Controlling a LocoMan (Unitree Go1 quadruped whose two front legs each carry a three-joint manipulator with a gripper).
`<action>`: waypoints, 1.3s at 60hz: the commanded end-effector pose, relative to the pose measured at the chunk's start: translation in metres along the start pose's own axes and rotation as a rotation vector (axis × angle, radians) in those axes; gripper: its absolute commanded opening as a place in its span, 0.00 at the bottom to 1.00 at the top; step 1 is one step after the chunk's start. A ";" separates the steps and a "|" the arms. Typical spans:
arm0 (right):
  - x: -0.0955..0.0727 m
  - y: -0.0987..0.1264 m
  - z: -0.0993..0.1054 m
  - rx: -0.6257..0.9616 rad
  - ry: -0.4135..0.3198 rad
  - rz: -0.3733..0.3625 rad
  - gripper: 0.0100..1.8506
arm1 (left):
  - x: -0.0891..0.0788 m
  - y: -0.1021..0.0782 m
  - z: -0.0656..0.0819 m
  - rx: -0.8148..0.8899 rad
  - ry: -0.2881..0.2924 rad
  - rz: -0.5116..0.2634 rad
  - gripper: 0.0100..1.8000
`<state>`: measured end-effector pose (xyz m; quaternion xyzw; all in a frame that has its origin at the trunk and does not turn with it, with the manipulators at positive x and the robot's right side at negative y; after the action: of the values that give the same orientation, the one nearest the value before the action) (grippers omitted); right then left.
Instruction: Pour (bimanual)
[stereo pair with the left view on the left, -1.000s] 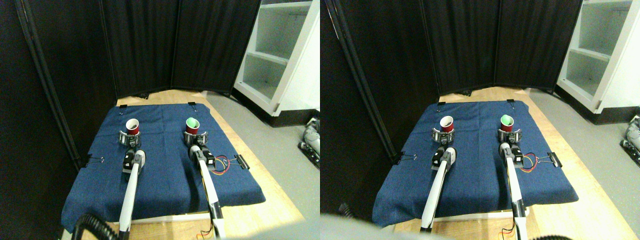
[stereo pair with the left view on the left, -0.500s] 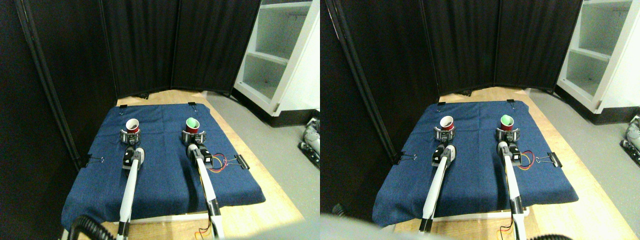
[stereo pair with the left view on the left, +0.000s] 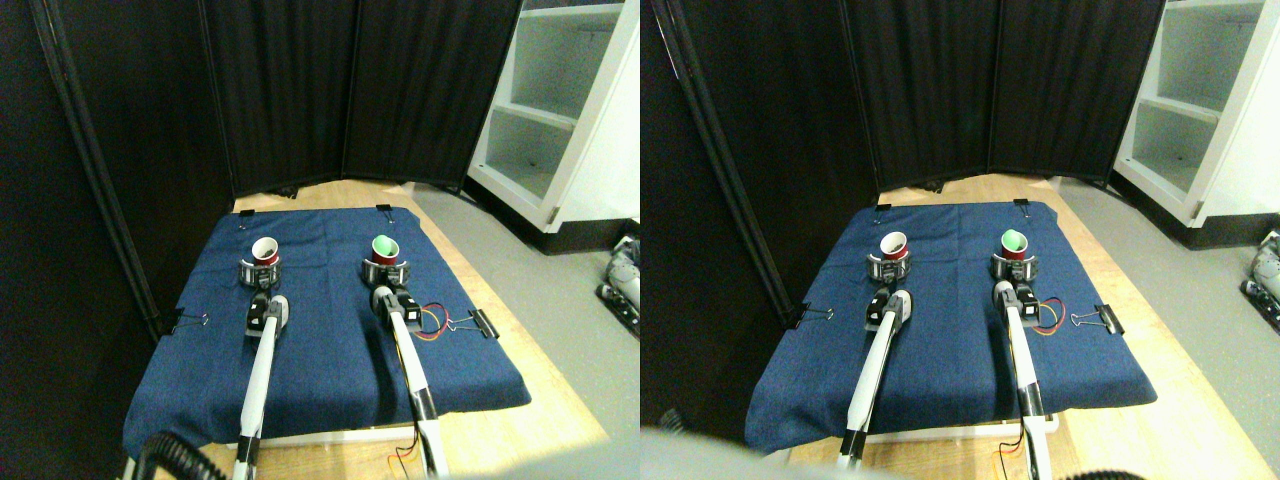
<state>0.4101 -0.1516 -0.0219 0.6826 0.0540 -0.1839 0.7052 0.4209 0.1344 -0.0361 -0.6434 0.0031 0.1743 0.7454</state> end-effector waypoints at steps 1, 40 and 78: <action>0.003 0.004 -0.001 -0.001 -0.022 0.027 0.56 | 0.002 0.010 -0.010 0.035 0.027 0.038 0.51; 0.011 0.000 0.000 0.015 -0.034 0.018 0.53 | 0.010 0.006 -0.026 0.006 0.067 0.079 0.53; 0.019 0.012 -0.006 -0.062 0.001 0.007 0.50 | 0.013 0.010 -0.022 -0.001 0.061 0.100 0.51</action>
<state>0.4275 -0.1512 -0.0215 0.6579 0.0557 -0.1907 0.7265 0.4373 0.1207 -0.0409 -0.6595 0.0328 0.1801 0.7291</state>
